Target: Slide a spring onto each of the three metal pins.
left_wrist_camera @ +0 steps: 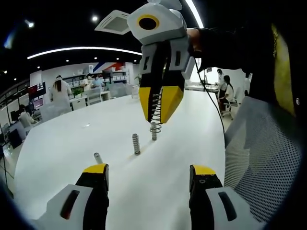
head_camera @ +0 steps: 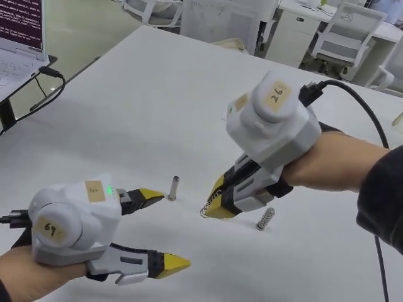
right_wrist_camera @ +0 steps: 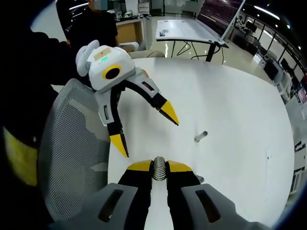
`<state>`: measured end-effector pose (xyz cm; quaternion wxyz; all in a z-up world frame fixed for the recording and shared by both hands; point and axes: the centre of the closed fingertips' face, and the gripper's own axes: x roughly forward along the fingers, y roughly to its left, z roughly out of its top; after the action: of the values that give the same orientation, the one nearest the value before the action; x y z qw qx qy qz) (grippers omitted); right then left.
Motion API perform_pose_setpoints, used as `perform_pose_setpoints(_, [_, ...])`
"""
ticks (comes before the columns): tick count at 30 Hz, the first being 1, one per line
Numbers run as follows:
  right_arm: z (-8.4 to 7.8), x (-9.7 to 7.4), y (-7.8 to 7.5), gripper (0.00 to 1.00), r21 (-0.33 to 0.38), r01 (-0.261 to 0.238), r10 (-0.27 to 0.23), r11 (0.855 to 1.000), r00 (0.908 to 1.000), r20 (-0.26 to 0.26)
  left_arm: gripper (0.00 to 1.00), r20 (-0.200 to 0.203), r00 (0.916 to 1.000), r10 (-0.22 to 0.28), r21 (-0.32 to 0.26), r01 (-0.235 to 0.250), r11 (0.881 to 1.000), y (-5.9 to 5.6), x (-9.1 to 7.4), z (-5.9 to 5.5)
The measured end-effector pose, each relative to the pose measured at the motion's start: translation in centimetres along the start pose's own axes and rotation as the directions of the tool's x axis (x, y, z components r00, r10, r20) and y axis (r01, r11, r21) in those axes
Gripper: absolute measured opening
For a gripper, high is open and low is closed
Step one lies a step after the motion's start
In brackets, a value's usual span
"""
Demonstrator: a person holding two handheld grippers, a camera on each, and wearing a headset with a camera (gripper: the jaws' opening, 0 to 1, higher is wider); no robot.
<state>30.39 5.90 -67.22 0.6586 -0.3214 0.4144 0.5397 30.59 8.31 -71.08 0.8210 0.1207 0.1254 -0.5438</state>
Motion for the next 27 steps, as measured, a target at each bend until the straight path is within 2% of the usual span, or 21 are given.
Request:
perform_pose_setpoints(8, [0.4, -0.1, -0.7, 0.08, -0.017, 0.007, -0.008, 1.000, 0.9999, -0.012, 0.70, -0.015, 0.9991, 0.039, 0.012, -0.039, 0.999, 0.8, -0.6, -0.9])
perform_pose_setpoints(20, [2.3, -0.6, -3.2, 0.08, -0.053, 0.025, -0.026, 0.998, 0.9995, -0.016, 0.70, -0.029, 0.9963, 0.081, 0.015, -0.080, 0.997, 1.8, -1.3, -2.0])
perform_pose_setpoints(27, [3.3, 0.3, -5.3, 0.08, -0.072, 0.030, -0.031, 0.997, 0.9993, -0.020, 0.69, -0.043, 0.9932, 0.108, -0.007, -0.108, 0.994, 2.7, -1.6, -3.1])
